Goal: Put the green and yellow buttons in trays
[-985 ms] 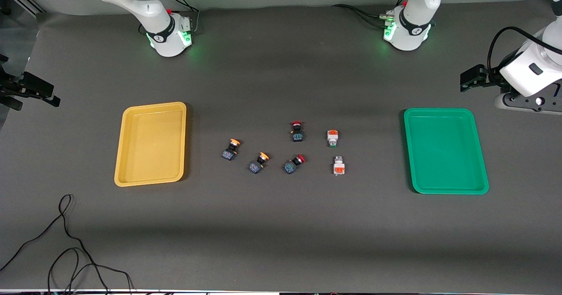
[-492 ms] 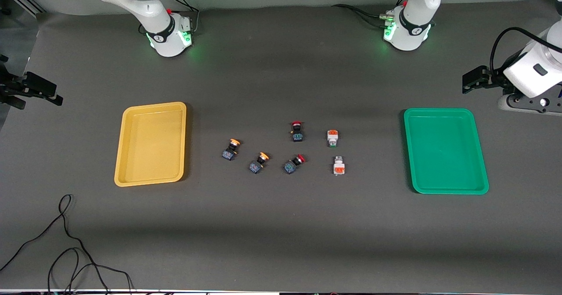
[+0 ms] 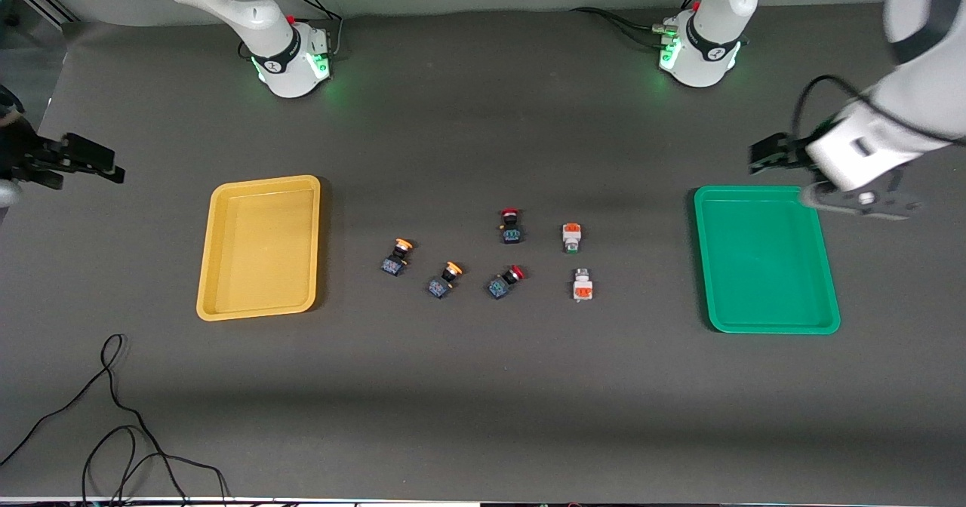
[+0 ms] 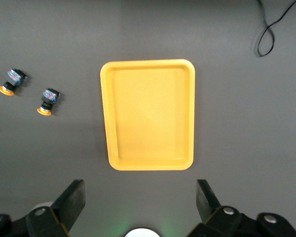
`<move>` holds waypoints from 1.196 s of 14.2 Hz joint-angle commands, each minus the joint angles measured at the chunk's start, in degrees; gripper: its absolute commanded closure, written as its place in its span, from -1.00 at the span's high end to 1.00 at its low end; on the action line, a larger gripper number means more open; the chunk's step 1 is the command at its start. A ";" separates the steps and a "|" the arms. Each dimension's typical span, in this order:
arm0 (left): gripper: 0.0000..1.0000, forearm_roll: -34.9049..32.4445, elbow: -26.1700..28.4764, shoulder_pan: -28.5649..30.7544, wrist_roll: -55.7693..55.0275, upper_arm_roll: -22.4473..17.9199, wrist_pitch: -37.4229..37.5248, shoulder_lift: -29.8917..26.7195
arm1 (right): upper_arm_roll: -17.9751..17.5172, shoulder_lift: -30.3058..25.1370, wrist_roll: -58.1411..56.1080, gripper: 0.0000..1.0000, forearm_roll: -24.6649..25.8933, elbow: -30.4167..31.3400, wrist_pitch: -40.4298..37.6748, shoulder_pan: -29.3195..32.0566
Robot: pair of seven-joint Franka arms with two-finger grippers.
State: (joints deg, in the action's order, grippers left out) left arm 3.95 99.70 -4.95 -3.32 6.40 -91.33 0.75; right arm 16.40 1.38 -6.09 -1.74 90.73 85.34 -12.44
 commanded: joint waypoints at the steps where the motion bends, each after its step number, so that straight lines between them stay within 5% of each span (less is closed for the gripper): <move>1: 1.00 0.00 3.30 -7.24 -11.93 1.86 -6.03 0.47 | -0.14 3.53 4.15 0.99 0.51 0.49 -0.17 -3.10; 7: 1.00 -2.37 3.57 -21.06 -27.61 1.87 -12.82 4.96 | -0.23 7.67 5.83 1.00 0.15 2.34 2.02 -5.22; 12: 1.00 -2.63 13.83 -23.09 -27.26 1.87 -25.96 5.92 | -0.23 10.83 10.83 0.99 -4.67 2.17 2.55 -7.42; 17: 1.00 -6.41 16.06 -22.74 -28.40 1.69 -41.37 18.91 | -0.14 17.23 19.08 0.99 -10.81 1.99 7.19 -15.84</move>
State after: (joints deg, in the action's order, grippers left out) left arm -0.82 116.48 -26.85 -29.98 9.09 -128.70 14.49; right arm 15.86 15.24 8.30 -9.33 93.28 89.98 -25.39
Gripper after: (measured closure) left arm 0.000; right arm 0.000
